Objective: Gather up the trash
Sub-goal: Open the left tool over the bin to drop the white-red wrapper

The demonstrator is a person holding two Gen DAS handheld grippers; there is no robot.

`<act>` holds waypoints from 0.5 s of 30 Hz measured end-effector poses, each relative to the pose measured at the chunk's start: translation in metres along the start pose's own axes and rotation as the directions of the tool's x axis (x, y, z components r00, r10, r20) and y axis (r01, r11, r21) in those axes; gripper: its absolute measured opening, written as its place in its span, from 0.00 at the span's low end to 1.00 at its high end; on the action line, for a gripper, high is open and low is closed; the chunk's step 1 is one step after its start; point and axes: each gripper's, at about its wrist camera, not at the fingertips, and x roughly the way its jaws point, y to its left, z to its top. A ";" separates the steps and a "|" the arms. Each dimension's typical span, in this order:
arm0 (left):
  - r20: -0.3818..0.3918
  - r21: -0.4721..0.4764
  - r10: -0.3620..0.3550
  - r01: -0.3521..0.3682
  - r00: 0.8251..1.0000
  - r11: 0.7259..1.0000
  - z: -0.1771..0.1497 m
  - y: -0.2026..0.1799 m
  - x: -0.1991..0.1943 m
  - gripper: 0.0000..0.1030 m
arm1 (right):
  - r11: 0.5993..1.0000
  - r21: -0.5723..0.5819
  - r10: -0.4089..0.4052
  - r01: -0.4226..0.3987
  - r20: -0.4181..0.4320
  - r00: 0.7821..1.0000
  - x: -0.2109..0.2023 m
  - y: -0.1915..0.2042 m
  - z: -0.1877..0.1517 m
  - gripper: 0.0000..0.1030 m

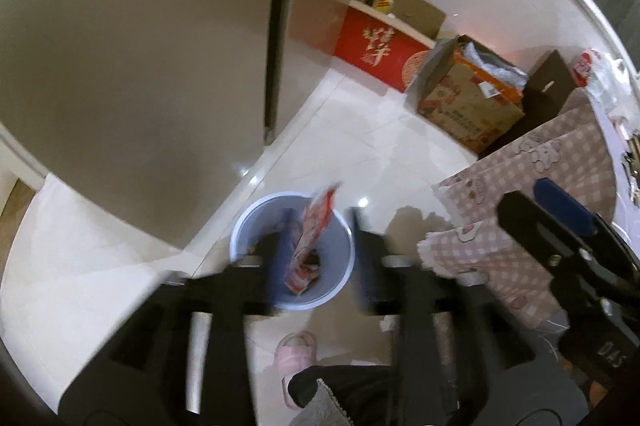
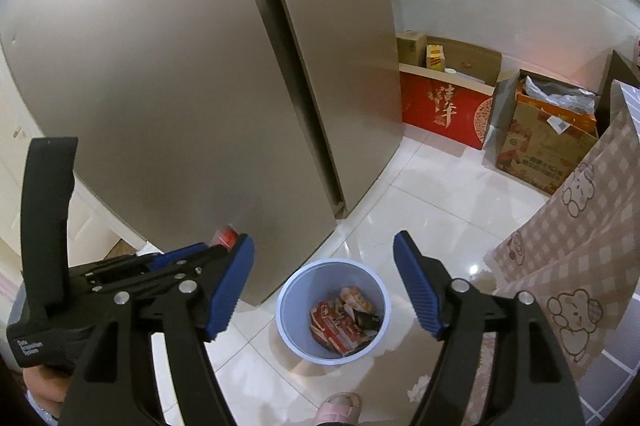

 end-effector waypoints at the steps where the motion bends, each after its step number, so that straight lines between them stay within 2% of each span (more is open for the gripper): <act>1: 0.016 -0.001 0.011 -0.011 1.000 1.000 -0.001 0.000 -0.003 0.63 | 1.000 0.004 0.000 0.000 0.000 1.000 0.000 -0.001 0.000 0.69; 7: 0.055 0.024 0.050 -0.052 0.997 0.998 -0.004 -0.010 -0.022 0.63 | 1.000 0.010 0.001 -0.001 0.006 1.000 -0.010 -0.001 -0.001 0.69; 15: 0.101 0.051 0.057 -0.062 0.993 0.997 -0.007 -0.030 -0.052 0.64 | 1.000 0.027 0.008 -0.009 0.045 0.999 -0.042 -0.011 -0.001 0.69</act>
